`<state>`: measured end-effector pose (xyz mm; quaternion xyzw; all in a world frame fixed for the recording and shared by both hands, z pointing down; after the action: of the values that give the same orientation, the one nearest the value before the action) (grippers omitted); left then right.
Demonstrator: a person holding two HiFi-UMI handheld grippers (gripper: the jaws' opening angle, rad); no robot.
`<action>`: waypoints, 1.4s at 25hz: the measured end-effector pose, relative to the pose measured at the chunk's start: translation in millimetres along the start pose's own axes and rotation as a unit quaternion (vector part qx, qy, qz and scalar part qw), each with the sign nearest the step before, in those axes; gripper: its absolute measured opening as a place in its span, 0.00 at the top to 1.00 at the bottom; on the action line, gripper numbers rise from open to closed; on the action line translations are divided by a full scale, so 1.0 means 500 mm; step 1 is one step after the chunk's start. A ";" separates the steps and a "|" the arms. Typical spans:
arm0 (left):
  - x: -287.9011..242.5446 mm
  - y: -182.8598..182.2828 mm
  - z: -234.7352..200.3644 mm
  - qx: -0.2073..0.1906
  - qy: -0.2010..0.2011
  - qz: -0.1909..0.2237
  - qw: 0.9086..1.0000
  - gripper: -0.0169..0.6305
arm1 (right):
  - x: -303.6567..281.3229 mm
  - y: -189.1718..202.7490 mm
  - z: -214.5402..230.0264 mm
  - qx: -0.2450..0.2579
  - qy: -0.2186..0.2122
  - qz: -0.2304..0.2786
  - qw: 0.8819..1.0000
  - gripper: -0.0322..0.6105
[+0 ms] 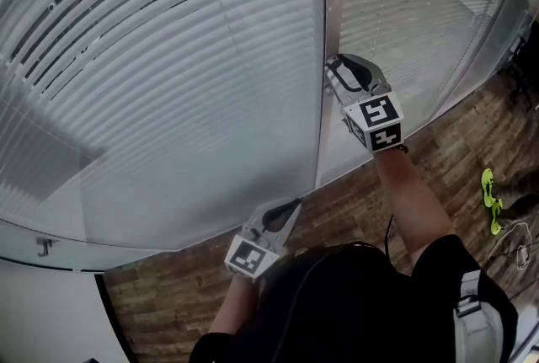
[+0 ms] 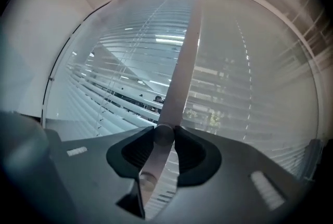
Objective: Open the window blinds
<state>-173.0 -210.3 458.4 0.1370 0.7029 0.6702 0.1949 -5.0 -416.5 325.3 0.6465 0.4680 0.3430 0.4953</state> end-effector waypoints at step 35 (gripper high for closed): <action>-0.012 0.005 0.018 0.003 0.015 -0.010 1.000 0.97 | 0.008 0.001 0.018 -0.192 -0.011 0.038 0.981 0.71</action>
<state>-163.5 -204.8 461.1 0.1205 0.7093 0.6678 0.1908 4.8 -415.7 323.0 0.5602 0.3633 0.4378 0.6021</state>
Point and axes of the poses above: the fingertips, and each gripper's own axes: x backward along the fingers, z to its right, y out of its underside, the point moved 3 cm from there along x, backward along the fingers
